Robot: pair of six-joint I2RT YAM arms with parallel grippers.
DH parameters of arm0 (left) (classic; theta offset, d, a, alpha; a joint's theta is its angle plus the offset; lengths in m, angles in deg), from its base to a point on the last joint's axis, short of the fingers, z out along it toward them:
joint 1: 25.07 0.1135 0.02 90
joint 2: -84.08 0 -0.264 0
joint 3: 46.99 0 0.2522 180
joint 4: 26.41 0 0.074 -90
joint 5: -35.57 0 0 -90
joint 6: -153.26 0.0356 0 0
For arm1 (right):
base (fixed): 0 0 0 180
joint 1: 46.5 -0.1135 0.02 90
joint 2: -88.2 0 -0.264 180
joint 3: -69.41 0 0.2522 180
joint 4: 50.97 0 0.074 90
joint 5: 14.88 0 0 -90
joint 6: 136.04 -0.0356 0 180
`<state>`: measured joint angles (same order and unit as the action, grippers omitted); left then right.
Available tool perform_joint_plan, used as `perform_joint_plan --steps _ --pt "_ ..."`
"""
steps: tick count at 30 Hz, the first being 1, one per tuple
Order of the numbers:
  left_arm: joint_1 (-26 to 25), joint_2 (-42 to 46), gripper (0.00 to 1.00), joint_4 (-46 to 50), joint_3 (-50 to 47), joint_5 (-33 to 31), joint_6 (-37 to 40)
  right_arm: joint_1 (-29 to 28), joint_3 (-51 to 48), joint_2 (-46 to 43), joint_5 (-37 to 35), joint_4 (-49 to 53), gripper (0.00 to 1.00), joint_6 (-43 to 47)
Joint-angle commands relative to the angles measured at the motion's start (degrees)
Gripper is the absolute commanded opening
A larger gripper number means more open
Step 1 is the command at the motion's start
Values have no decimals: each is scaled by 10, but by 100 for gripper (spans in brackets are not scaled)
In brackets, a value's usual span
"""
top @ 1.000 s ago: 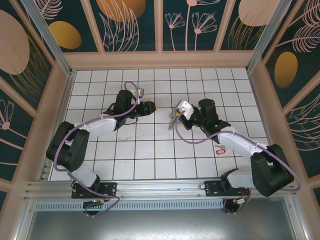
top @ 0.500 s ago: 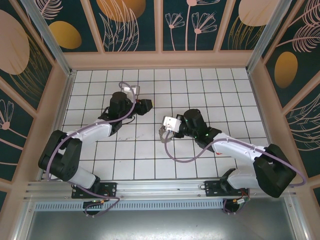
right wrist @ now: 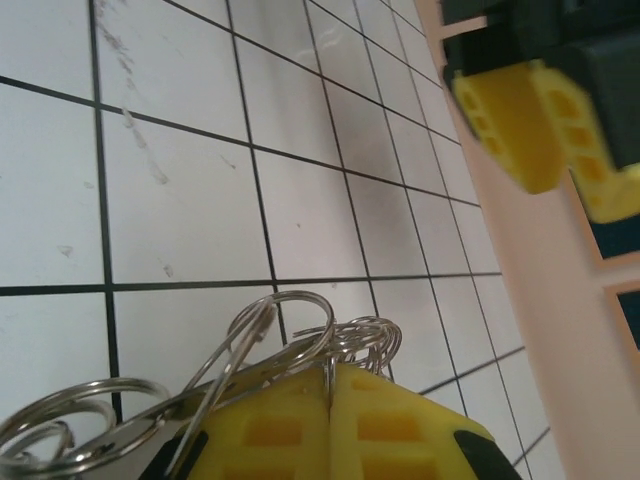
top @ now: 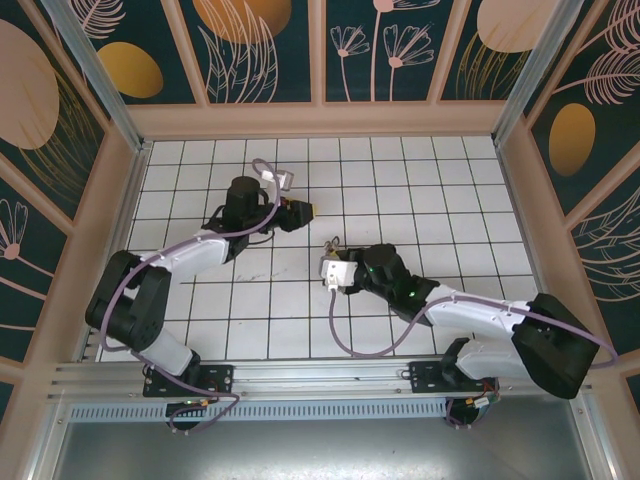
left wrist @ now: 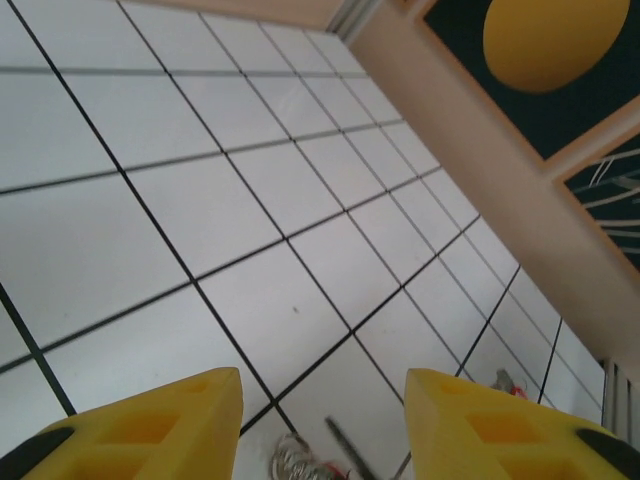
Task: Put the keys on the keyring
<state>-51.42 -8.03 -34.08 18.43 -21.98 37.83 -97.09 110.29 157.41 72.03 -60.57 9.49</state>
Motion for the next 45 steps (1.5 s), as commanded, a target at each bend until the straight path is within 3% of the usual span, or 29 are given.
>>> perform_joint_plan --steps 1,4,7,9,19,32,45 --pt "3 -15 47 54 20 36 22 45 13 -24 51 29 0 -37" --pt "3 -7 46 26 13 43 12 123 73 -24 271 139 0 -131" --pt "4 -3 46 19 16 43 10 160 124 3 404 207 0 -170" --pt "4 -1 46 19 20 45 10 164 139 15 392 195 0 -214" --pt "3 0 49 25 33 80 18 163 167 30 338 214 0 -168" --pt "-5 -84 50 216 162 143 99 160 162 37 304 200 0 -113" --pt "-34 -153 50 440 279 126 222 160 158 43 302 192 0 -99"
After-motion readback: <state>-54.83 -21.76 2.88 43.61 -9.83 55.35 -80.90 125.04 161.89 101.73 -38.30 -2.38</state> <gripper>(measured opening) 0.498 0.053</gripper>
